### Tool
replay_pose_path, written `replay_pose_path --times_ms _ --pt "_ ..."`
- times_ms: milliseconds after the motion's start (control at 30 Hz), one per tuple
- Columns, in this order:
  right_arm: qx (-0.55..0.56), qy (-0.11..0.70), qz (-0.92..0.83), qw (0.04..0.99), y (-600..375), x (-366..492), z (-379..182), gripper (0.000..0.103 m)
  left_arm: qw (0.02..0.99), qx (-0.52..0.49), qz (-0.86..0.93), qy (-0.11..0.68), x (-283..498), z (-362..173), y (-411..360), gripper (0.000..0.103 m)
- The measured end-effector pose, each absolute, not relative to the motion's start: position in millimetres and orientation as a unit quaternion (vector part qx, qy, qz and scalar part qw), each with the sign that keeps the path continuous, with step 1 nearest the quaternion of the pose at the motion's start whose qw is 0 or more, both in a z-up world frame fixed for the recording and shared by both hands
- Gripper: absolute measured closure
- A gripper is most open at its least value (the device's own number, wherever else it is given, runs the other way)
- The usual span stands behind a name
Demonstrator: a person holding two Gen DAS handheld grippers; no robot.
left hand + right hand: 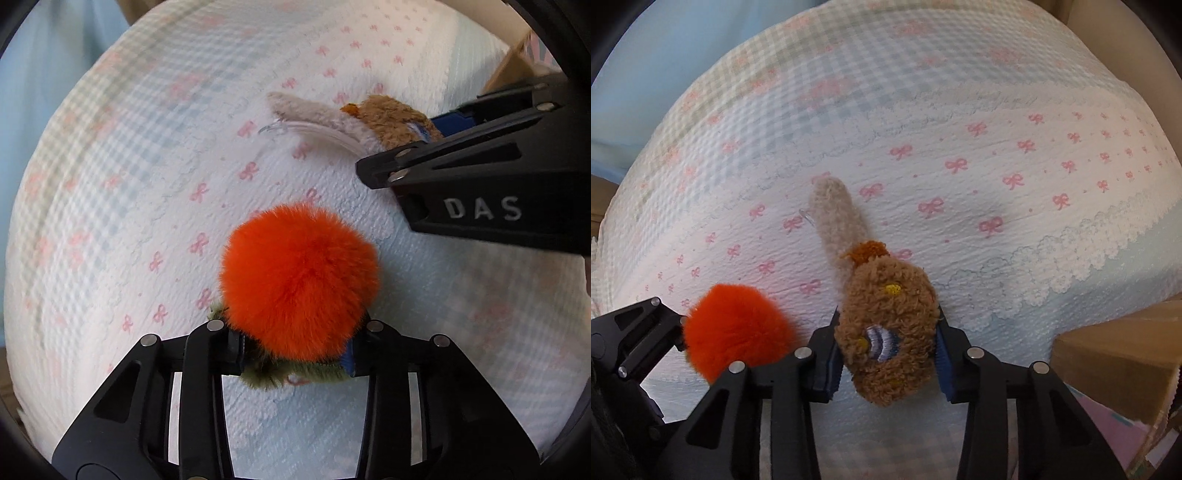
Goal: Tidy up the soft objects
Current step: 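Carry the orange pompom and brown plush over the cardboard box with both tools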
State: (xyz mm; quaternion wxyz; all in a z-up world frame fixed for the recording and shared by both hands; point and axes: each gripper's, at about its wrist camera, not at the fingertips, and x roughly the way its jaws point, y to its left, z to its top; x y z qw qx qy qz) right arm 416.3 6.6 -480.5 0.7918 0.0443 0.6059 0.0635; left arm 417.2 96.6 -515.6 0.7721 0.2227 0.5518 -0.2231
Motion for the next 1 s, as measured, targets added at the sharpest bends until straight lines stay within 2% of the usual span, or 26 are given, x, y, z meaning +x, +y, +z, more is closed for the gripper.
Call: replay_pose_path --times_ms 567,800,1000 --pt "0.071 0.532 0.081 0.840 4 368 -353 0.065 0.834 0.156 -0.165 0.503 367 -375 119 0.071" --pt "0.079 0.501 0.078 0.858 -4 321 -292 0.065 0.860 0.102 -0.149 0.477 328 -304 113 0.071" --pt "0.088 0.478 0.066 0.872 -23 274 -249 0.065 0.872 0.092 -0.165 0.451 293 -264 93 0.071"
